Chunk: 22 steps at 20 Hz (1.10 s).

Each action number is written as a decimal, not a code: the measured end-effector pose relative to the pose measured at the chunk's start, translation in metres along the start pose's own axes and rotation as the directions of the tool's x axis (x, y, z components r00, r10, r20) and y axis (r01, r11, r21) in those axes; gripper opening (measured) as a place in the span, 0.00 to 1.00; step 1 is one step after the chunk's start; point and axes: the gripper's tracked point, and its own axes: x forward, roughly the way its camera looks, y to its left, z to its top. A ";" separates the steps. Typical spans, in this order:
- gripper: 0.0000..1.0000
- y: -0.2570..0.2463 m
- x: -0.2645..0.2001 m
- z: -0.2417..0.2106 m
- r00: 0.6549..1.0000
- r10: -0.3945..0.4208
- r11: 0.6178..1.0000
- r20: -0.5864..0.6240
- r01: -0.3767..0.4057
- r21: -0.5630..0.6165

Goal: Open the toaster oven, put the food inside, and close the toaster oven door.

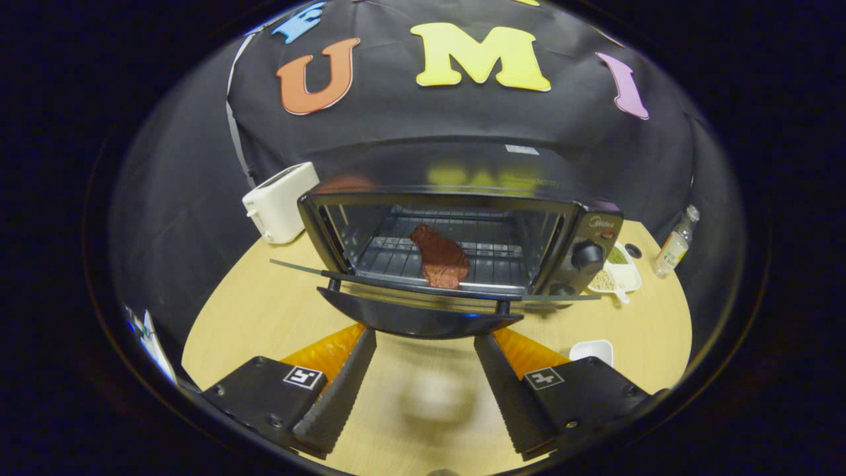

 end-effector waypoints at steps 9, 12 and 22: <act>0.96 -0.009 0.013 0.042 0.998 0.016 1.000 0.059 -0.017 0.014; 0.96 -0.011 0.003 0.037 0.998 0.025 0.999 0.062 -0.028 0.042; 0.95 -0.062 -0.092 0.021 0.987 -0.073 0.994 0.146 0.061 0.087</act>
